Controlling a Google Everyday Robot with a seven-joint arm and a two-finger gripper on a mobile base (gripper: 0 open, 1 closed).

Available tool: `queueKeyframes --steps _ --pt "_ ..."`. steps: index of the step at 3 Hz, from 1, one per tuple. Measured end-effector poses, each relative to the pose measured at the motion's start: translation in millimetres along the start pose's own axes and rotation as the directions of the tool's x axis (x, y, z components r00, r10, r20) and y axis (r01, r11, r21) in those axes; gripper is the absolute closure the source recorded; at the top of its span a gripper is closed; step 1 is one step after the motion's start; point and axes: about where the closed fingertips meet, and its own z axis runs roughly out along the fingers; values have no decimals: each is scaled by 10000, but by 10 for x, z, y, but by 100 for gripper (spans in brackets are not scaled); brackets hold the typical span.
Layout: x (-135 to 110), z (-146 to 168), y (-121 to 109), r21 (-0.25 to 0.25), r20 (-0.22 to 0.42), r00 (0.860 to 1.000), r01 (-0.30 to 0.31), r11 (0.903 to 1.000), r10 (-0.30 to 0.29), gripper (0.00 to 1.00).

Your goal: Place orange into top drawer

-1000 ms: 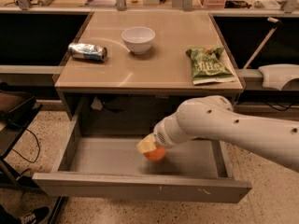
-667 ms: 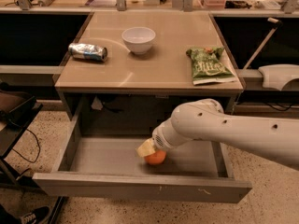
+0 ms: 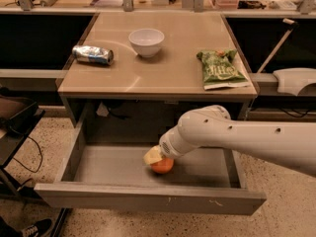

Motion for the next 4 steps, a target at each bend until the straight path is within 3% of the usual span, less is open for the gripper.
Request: queueKeyframes --steps 3,4 --pt "0 0 0 -1 -1 10000 1 10000 -1 12" --pt "0 1 1 -1 -1 10000 1 10000 -1 0"
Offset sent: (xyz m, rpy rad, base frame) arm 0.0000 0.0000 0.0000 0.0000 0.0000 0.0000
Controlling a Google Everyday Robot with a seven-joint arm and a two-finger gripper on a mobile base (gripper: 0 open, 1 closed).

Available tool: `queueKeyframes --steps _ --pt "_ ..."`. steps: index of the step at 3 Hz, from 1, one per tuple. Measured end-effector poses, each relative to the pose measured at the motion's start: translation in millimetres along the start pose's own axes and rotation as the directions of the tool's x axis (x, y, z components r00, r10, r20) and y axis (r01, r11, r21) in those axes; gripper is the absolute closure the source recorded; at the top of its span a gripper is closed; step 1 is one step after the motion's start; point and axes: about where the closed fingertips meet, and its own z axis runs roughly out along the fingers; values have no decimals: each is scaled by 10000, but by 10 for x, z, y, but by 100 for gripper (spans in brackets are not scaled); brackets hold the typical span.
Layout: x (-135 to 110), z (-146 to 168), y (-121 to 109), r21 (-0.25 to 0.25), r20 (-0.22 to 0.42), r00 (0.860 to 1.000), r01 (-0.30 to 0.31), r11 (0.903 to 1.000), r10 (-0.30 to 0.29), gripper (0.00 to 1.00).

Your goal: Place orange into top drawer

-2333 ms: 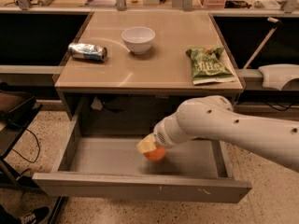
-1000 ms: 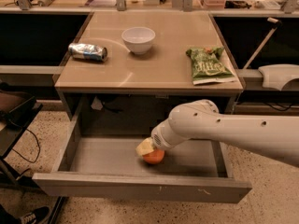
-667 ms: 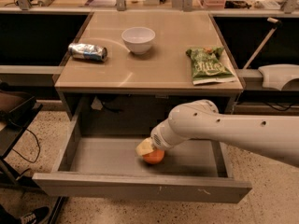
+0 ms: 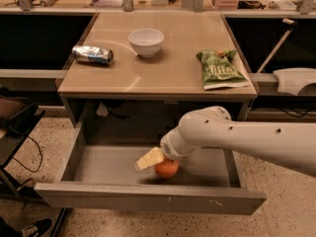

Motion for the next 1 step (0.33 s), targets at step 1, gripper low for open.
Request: queueKeyframes --steps 1 --pt "0 0 0 0 0 10000 0 10000 0 0"
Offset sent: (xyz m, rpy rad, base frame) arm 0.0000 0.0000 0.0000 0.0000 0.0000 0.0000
